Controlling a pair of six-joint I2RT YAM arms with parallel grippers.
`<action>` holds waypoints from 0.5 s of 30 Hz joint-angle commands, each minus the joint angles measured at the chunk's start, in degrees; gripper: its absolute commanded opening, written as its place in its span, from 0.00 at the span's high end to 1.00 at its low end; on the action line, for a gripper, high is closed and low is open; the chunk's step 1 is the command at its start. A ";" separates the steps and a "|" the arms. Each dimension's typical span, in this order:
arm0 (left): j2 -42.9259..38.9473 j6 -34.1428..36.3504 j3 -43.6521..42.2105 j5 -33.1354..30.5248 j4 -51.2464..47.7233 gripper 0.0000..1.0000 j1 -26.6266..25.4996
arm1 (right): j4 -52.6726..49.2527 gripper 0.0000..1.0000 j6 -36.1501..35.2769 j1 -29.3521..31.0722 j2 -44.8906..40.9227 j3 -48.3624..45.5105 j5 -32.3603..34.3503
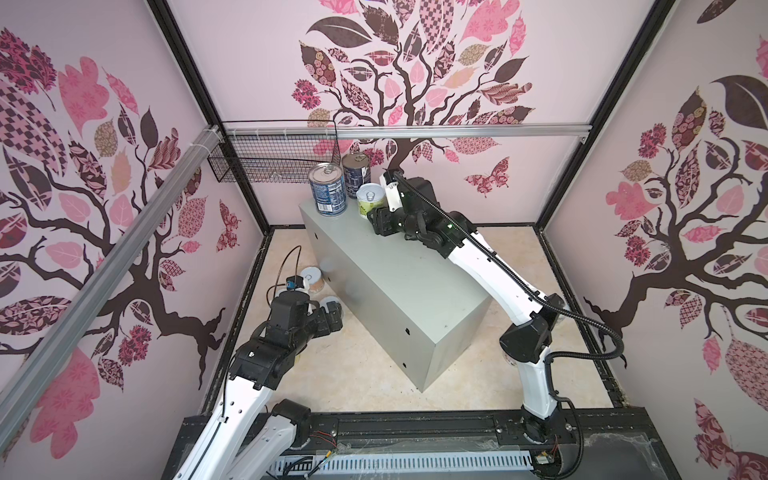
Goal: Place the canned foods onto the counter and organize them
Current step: 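Open the right gripper and raise it off the green-labelled can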
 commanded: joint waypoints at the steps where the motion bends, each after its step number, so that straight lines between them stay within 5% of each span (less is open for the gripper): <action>1: -0.21 0.16 -1.14 0.06 0.28 0.02 -0.18 | -1.76 0.37 -0.15 -0.24 2.86 1.88 -0.62; 15: 0.23 0.16 -1.21 -0.17 0.33 0.02 0.30 | -1.82 0.32 -0.67 -0.64 3.15 3.31 -1.78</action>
